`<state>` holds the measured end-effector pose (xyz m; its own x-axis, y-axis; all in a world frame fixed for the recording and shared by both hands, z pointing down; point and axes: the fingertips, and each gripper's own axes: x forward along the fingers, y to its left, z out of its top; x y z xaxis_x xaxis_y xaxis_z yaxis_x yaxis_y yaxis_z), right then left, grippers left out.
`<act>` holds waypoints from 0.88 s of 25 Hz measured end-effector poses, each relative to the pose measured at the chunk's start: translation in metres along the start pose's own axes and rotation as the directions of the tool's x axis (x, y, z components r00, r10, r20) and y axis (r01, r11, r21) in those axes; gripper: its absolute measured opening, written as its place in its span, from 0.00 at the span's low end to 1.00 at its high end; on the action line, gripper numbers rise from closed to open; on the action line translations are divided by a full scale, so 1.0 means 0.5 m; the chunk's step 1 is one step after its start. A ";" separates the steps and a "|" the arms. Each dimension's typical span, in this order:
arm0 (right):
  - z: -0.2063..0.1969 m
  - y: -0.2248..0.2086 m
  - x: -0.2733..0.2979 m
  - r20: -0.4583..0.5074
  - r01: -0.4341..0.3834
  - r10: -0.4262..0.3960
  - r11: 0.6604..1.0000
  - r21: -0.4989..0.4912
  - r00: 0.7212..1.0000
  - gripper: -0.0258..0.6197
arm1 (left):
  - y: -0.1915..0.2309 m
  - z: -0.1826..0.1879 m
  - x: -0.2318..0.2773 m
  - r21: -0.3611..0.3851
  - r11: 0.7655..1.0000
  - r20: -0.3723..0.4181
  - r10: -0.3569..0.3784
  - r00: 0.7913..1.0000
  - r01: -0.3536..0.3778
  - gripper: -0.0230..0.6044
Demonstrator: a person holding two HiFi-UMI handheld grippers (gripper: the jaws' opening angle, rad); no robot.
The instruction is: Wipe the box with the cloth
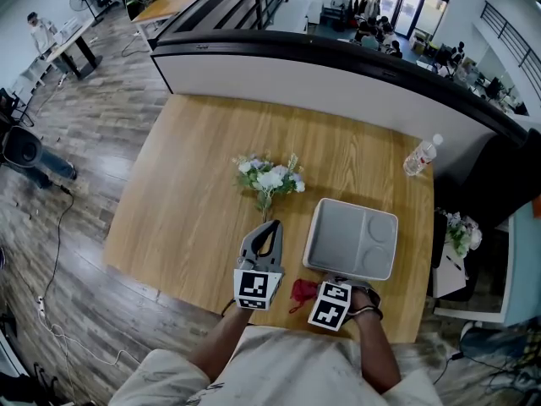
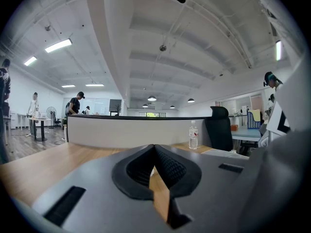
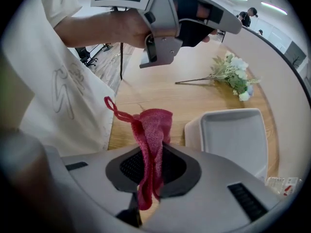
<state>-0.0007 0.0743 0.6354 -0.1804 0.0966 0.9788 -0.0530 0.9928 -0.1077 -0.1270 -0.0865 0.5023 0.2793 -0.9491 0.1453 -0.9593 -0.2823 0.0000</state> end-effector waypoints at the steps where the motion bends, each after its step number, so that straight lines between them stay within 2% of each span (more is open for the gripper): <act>1: 0.000 0.005 0.002 0.002 -0.008 0.008 1.000 0.003 1.000 0.14 | 0.001 0.002 0.000 0.001 1.000 0.000 0.001 1.000 -0.001 0.06; 9: -0.004 0.011 0.003 0.022 -0.019 0.019 0.999 0.029 1.000 0.14 | -0.007 0.003 0.005 0.007 1.000 -0.004 -0.013 1.000 0.013 0.06; 22: -0.011 -0.002 -0.016 0.098 -0.001 -0.008 0.996 0.088 0.995 0.14 | -0.032 0.004 0.011 0.015 0.999 -0.010 -0.033 0.999 0.033 0.06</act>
<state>0.0065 0.0728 0.6286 -0.2753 0.0816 0.9579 -0.1386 0.9826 -0.1236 -0.1101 -0.0873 0.5013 0.3102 -0.9380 0.1548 -0.9489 -0.3155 -0.0099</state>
